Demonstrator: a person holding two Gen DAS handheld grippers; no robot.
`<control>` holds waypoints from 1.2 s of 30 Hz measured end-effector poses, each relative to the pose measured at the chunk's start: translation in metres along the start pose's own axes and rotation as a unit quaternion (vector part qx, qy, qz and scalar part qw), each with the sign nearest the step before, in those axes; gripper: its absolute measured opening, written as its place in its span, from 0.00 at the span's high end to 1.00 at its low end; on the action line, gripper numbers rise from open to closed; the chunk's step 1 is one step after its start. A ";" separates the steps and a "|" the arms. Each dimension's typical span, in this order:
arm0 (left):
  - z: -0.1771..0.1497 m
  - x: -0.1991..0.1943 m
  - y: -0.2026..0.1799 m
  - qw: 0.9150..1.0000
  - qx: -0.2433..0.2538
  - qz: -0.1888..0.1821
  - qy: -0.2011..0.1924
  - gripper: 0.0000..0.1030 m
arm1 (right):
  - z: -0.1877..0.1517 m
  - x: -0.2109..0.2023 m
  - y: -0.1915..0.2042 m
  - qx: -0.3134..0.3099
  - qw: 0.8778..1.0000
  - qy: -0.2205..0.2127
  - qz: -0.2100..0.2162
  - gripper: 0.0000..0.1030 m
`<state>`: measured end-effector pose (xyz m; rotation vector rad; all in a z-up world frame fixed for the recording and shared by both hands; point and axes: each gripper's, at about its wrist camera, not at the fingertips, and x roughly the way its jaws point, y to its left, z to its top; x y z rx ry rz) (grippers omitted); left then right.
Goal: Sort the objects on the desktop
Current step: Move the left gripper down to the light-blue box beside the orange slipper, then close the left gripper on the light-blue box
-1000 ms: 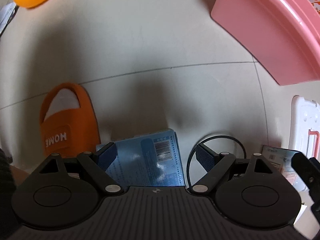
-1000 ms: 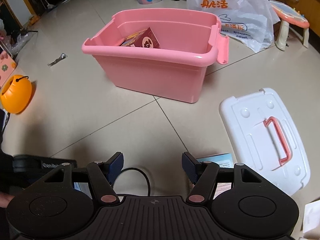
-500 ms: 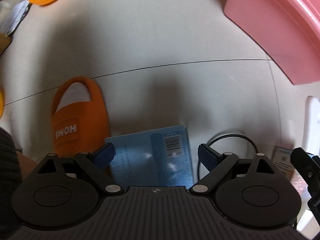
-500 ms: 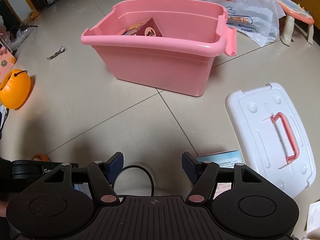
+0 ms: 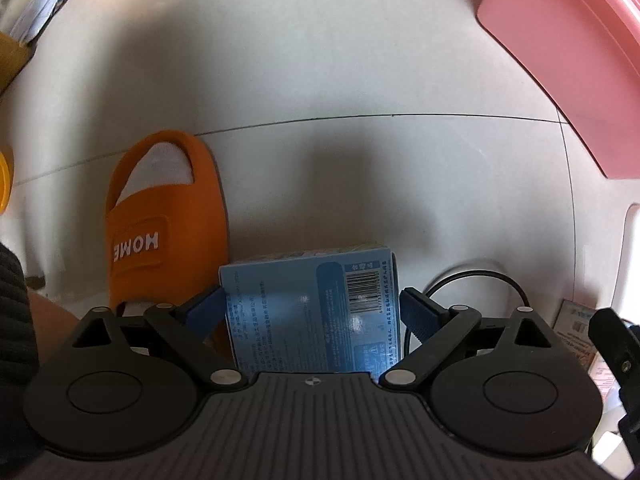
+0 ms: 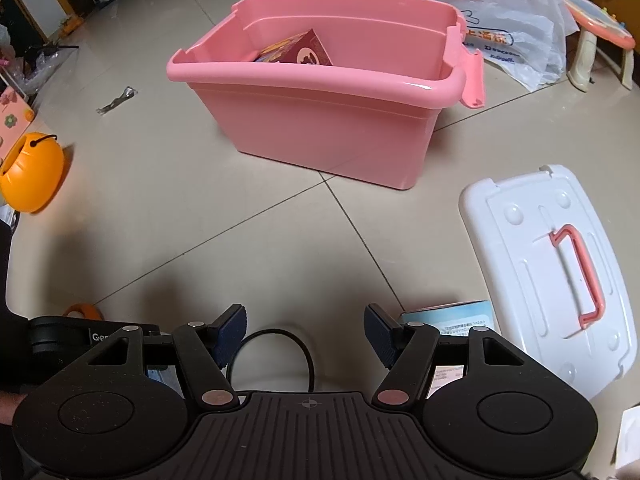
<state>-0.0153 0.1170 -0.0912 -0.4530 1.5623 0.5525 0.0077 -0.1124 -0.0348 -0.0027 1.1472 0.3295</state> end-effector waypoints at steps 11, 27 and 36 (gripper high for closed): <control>0.002 0.005 0.002 1.000 -0.005 -0.002 0.021 0.06 | 0.000 0.002 0.002 -0.005 1.000 0.002 0.002 0.39; 0.010 -0.007 -0.023 0.995 0.080 -0.026 -0.049 0.09 | -0.002 0.003 0.001 -0.003 1.000 0.003 -0.001 0.39; 0.019 -0.024 -0.049 0.985 0.136 -0.057 -0.085 0.18 | -0.003 0.002 -0.001 -0.003 1.000 0.003 -0.003 0.39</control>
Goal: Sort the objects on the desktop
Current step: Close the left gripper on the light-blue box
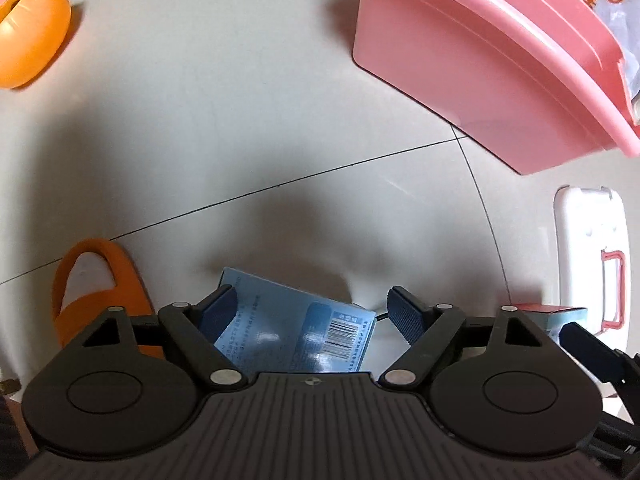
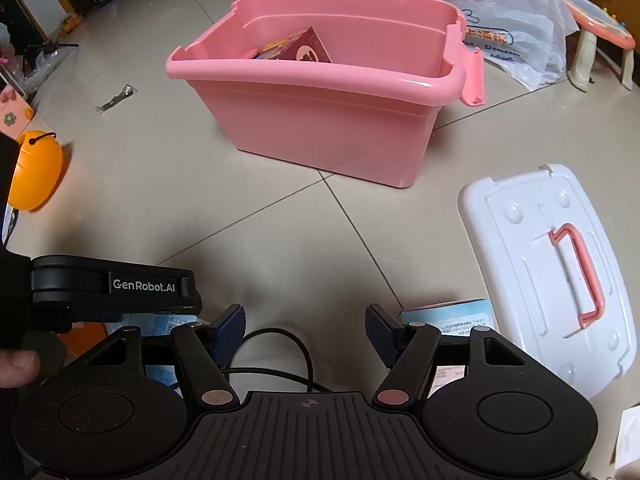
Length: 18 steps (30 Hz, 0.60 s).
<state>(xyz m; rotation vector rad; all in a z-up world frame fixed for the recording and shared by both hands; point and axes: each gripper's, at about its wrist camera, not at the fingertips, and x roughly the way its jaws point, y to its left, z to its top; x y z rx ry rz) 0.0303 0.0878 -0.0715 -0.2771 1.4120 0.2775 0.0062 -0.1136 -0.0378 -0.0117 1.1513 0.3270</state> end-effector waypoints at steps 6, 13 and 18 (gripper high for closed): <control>-0.002 0.017 0.003 0.999 0.014 0.033 0.020 0.11 | 0.001 0.001 0.001 0.000 1.000 0.000 0.000 0.39; -0.012 0.022 0.003 0.997 0.043 0.023 0.052 0.07 | 0.002 0.003 0.006 -0.008 1.000 0.001 0.004 0.36; -0.017 0.022 0.004 0.997 0.057 0.023 0.055 0.04 | 0.003 0.004 0.008 -0.010 1.000 0.002 0.004 0.36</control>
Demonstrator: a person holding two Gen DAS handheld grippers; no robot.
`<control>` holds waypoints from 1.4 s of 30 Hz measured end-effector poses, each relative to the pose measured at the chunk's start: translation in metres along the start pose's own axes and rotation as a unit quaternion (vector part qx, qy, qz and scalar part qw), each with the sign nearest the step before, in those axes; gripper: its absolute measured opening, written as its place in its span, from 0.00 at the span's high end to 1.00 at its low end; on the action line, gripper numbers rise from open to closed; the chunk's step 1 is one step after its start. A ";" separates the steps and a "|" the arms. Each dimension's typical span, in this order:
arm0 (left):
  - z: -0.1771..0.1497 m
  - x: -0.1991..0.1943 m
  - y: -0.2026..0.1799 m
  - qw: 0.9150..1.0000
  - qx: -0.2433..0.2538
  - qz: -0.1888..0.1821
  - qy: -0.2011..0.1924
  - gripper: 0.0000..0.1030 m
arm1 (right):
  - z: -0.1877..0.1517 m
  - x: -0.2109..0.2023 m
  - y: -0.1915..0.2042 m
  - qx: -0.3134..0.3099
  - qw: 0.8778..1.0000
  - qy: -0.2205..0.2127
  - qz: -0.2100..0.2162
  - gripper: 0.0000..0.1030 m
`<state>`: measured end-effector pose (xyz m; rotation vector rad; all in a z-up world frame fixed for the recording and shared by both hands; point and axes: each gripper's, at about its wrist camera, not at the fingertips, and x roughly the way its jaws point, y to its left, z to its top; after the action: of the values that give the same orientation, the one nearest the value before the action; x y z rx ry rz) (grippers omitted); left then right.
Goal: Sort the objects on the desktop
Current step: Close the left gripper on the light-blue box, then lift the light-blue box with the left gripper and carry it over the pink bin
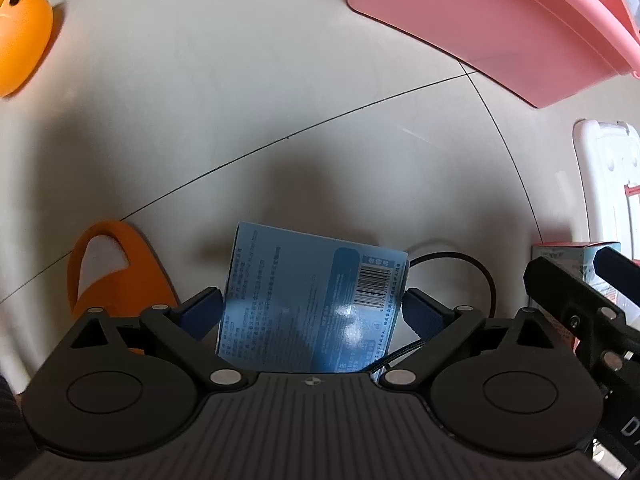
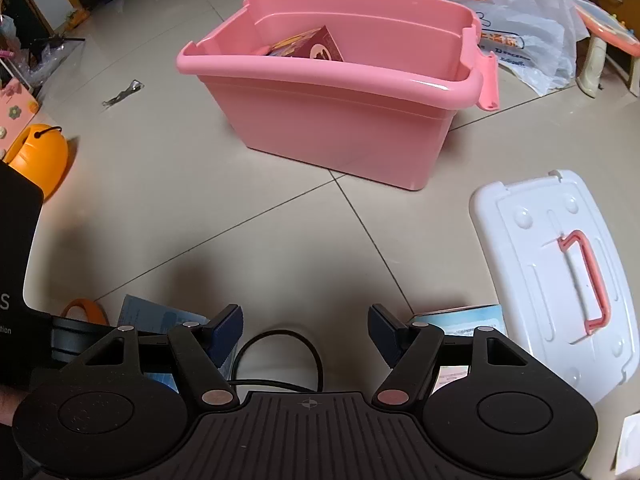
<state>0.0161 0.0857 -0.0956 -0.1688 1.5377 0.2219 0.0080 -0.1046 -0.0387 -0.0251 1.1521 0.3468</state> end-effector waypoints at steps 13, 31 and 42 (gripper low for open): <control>0.003 0.004 -0.010 0.998 0.069 0.006 0.012 0.04 | 0.000 0.002 -0.002 0.005 1.000 0.001 0.001 0.36; 0.002 0.017 0.003 0.998 0.052 -0.036 -0.010 0.06 | 0.001 0.005 0.000 0.003 1.000 0.006 0.001 0.36; 0.004 -0.005 -0.001 0.997 0.037 -0.026 -0.057 0.08 | 0.002 0.000 0.000 0.004 1.000 0.001 -0.008 0.36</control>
<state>0.0202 0.0854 -0.0901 -0.1349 1.4246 0.1300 0.0103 -0.1043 -0.0379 -0.0275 1.1551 0.3289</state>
